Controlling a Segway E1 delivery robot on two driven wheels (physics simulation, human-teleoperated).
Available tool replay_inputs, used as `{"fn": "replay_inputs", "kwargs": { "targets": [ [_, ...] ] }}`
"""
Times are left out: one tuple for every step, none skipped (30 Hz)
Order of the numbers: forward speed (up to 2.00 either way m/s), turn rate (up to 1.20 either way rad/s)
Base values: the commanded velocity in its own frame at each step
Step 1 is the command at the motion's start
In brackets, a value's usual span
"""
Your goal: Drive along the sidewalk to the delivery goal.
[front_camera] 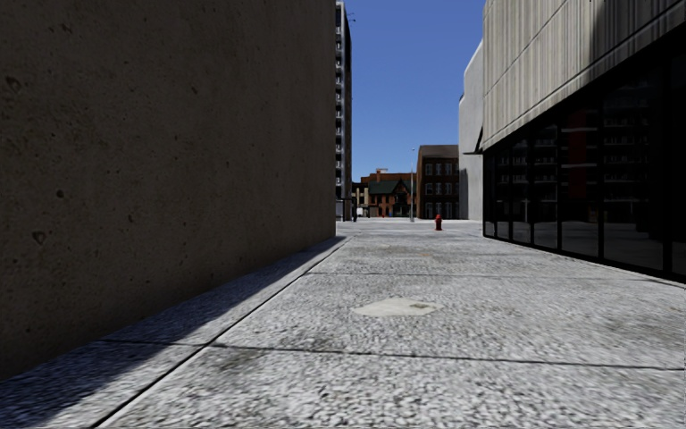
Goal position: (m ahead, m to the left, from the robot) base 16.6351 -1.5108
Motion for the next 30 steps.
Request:
{"fn": "replay_inputs", "kwargs": {
  "targets": [
    [2.00, 0.00],
    [2.00, 0.00],
    [2.00, 0.00],
    [2.00, 0.00],
    [2.00, 0.00],
    [2.00, 0.00],
    [2.00, 0.00],
    [2.00, 0.00],
    [2.00, 0.00],
    [2.00, 0.00],
    [2.00, 0.00],
    [2.00, 0.00],
    [2.00, 0.00],
    [2.00, 0.00],
    [2.00, 0.00],
    [2.00, 0.00],
    [2.00, 0.00],
    [2.00, 0.00],
    [2.00, 0.00],
    [2.00, 0.00],
    [2.00, 0.00],
    [2.00, 0.00],
    [2.00, 0.00],
    [2.00, 0.00],
    [2.00, 0.00],
    [2.00, 0.00],
    [2.00, 0.00],
    [2.00, 0.00],
    [2.00, 0.00],
    [2.00, 0.00]
  ]
}}
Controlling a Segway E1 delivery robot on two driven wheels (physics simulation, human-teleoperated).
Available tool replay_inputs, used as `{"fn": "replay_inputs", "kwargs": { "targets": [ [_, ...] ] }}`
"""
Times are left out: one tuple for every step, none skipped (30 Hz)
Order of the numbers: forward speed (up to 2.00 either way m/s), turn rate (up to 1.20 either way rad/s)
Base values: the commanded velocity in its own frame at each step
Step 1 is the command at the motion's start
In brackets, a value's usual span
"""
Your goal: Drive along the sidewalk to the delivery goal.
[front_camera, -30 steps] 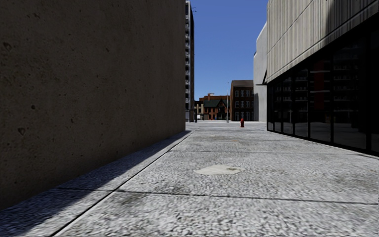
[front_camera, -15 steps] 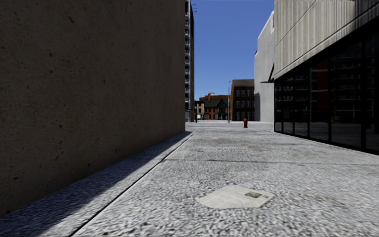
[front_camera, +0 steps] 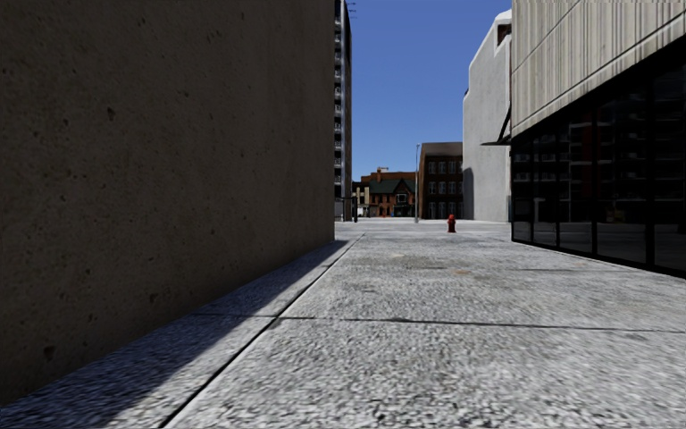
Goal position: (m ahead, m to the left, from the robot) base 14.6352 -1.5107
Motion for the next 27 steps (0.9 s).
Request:
{"fn": "replay_inputs", "kwargs": {
  "targets": [
    [2.00, 0.00],
    [2.00, 0.00],
    [2.00, 0.00],
    [2.00, 0.00],
    [2.00, 0.00],
    [2.00, -0.05],
    [2.00, -0.05],
    [2.00, -0.19],
    [2.00, -0.23],
    [2.00, -0.24],
    [2.00, -0.25],
    [2.00, -0.25],
    [2.00, -0.25],
    [2.00, -0.25],
    [2.00, -0.25],
    [2.00, -0.25],
    [2.00, -0.25],
    [2.00, -0.25],
    [2.00, -0.25],
    [2.00, -0.25],
    [2.00, -0.25],
    [2.00, -0.25],
    [2.00, -0.25],
    [2.00, -0.25],
    [2.00, -0.25],
    [2.00, -0.25],
    [2.00, -0.25]
  ]
}}
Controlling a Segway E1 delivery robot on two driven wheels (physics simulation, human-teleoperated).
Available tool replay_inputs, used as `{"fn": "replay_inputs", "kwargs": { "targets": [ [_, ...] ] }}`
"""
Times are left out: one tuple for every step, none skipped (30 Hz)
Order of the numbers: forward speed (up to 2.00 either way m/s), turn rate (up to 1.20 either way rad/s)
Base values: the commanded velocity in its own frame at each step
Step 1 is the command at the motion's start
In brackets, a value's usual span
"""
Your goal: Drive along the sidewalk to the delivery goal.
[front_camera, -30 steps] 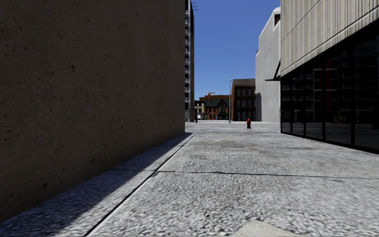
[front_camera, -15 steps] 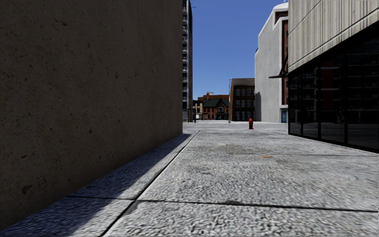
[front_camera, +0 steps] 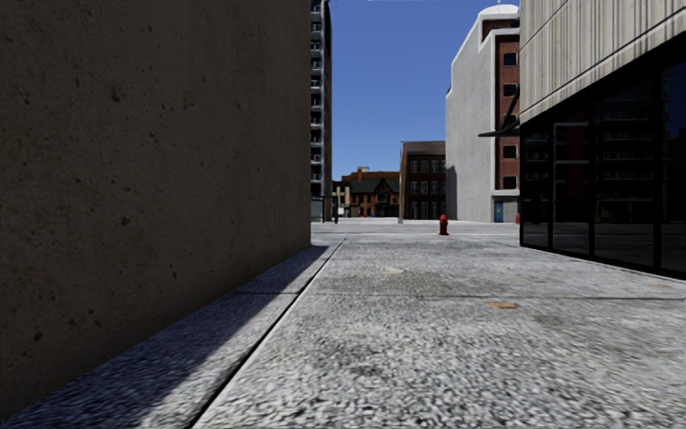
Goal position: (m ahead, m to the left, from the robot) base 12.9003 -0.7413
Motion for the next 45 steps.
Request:
{"fn": "replay_inputs", "kwargs": {
  "targets": [
    [2.00, -0.25],
    [2.00, -0.25],
    [2.00, -0.25],
    [2.00, -0.25],
    [2.00, -0.25],
    [2.00, -0.25],
    [2.00, -0.25],
    [2.00, -0.25],
    [2.00, -0.22],
    [2.00, -0.05],
    [2.00, 0.00],
    [2.00, 0.00],
    [2.00, 0.00],
    [2.00, 0.00],
    [2.00, 0.00],
    [2.00, 0.00],
    [2.00, 0.00],
    [2.00, 0.00],
    [2.00, 0.00],
    [2.00, 0.00],
    [2.00, 0.00],
    [2.00, 0.00],
    [2.00, 0.00],
    [2.00, 0.00],
    [2.00, 0.00],
    [2.00, 0.00],
    [2.00, 0.00],
    [2.00, 0.00],
    [2.00, 0.00],
    [2.00, 0.00],
    [2.00, 0.00],
    [2.00, 0.00],
    [2.00, 0.00],
    [2.00, 0.00],
    [2.00, 0.00],
    [2.00, 0.00],
    [2.00, 0.00],
    [2.00, 0.00],
    [2.00, 0.00],
    [2.00, 0.00],
    [2.00, 0.00],
    [2.00, 0.00],
    [2.00, 0.00],
    [2.00, 0.00],
    [2.00, 0.00]
  ]
}}
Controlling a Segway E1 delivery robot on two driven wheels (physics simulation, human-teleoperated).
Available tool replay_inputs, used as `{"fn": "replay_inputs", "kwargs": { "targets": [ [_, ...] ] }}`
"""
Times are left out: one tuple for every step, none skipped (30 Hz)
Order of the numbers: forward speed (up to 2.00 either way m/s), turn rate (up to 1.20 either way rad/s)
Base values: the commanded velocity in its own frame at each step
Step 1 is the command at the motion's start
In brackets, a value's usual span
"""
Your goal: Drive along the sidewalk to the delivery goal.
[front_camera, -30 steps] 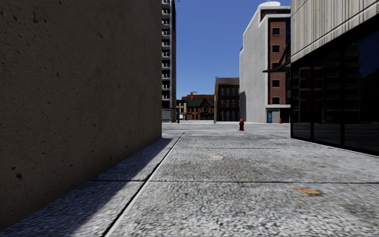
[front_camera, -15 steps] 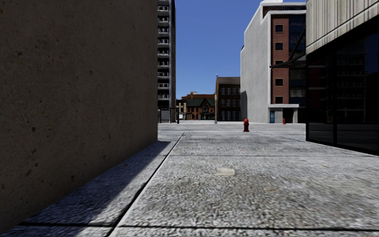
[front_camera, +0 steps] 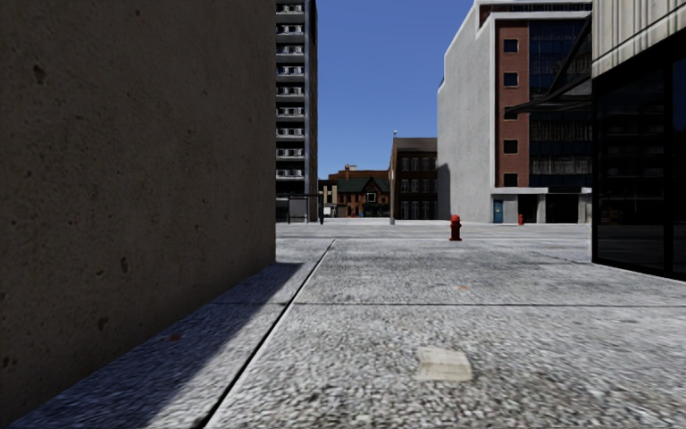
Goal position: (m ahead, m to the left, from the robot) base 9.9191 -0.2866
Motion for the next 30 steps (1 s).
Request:
{"fn": "replay_inputs", "kwargs": {
  "targets": [
    [2.00, 0.00],
    [2.00, 0.00],
    [2.00, 0.00],
    [2.00, 0.00],
    [2.00, 0.00],
    [2.00, 0.00],
    [2.00, -0.10],
    [2.00, -0.14],
    [2.00, -0.14],
    [2.00, -0.16],
    [2.00, -0.16],
    [2.00, -0.16],
    [2.00, -0.16],
    [2.00, -0.16],
    [2.00, -0.16],
    [2.00, -0.16],
    [2.00, -0.16],
    [2.00, -0.16],
    [2.00, -0.16],
    [2.00, -0.13],
    [2.00, 0.00],
    [2.00, 0.00],
    [2.00, 0.00],
    [2.00, 0.00],
    [2.00, 0.00],
    [2.00, 0.00],
    [2.00, 0.00],
    [2.00, 0.00],
    [2.00, 0.00],
    [2.00, 0.00]
  ]
}}
